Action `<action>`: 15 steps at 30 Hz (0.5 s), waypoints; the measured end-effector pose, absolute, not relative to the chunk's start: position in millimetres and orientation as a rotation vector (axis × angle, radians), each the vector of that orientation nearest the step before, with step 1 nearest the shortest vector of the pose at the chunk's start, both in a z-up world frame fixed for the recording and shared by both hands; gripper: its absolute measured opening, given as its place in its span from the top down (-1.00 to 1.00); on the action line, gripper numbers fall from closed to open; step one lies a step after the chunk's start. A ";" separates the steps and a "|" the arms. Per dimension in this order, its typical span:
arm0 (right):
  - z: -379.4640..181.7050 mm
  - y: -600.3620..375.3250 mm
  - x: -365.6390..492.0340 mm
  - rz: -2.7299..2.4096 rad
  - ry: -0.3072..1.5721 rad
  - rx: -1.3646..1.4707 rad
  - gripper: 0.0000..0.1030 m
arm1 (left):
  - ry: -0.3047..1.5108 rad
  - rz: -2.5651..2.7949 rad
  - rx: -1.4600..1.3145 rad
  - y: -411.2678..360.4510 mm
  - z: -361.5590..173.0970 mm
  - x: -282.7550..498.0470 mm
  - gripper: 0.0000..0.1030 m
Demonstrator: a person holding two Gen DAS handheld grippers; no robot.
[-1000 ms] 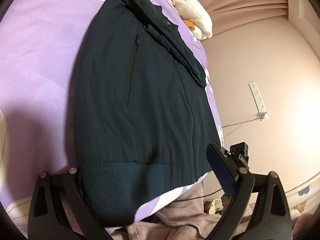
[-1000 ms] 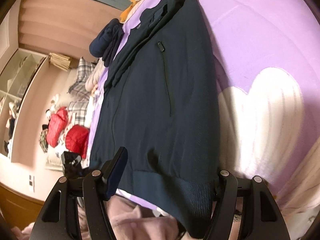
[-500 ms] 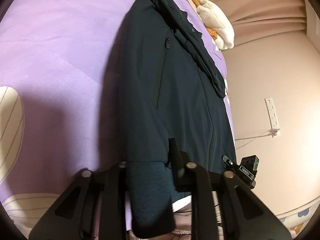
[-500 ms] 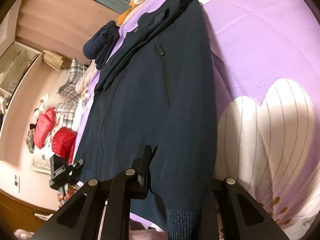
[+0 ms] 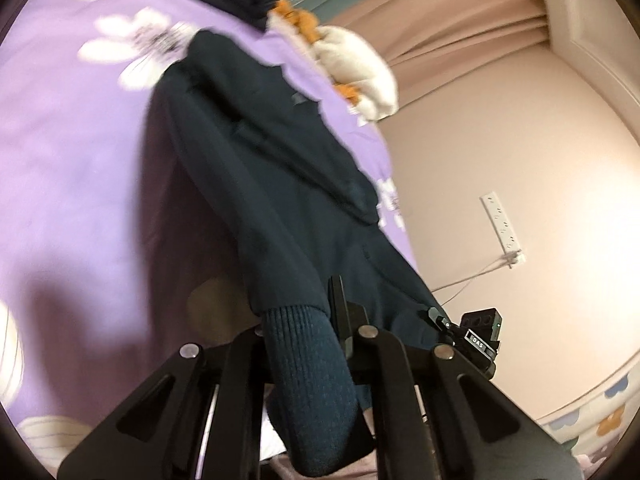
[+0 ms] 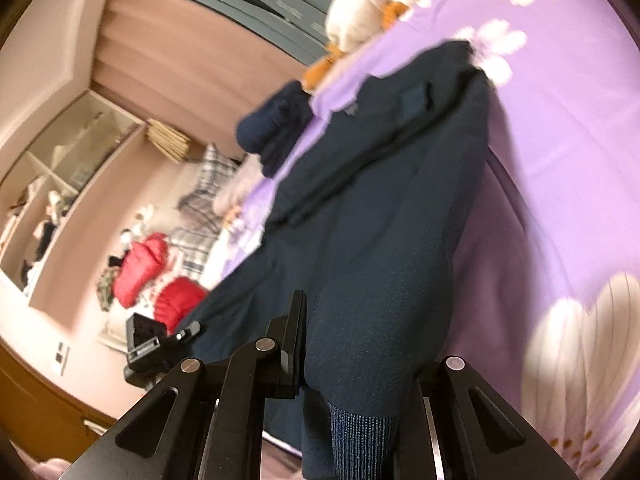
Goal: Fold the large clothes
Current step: 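Close the left tool on the ribbed hem while the right tool grips the hem too, then lift the held hem with both tools and carry it toward the collar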
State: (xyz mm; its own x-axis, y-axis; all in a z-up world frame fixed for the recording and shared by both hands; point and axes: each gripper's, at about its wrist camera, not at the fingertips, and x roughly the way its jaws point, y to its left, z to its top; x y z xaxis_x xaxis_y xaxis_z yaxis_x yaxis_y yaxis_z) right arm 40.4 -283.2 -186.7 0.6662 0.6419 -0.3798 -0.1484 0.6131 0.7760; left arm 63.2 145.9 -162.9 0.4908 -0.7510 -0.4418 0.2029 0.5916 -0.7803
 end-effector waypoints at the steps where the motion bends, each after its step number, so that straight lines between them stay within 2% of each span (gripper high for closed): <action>1: -181.9 -283.6 41.1 0.511 0.686 0.785 0.66 | 0.856 -0.650 -0.709 142.5 -155.8 63.3 0.82; 7: -166.1 -283.8 37.9 0.527 0.621 0.744 0.67 | 0.800 -0.649 -0.598 128.2 -124.7 62.3 0.83; 15: -165.3 -290.7 31.0 0.545 0.581 0.748 0.69 | 0.743 -0.637 -0.489 113.2 -110.7 52.7 0.83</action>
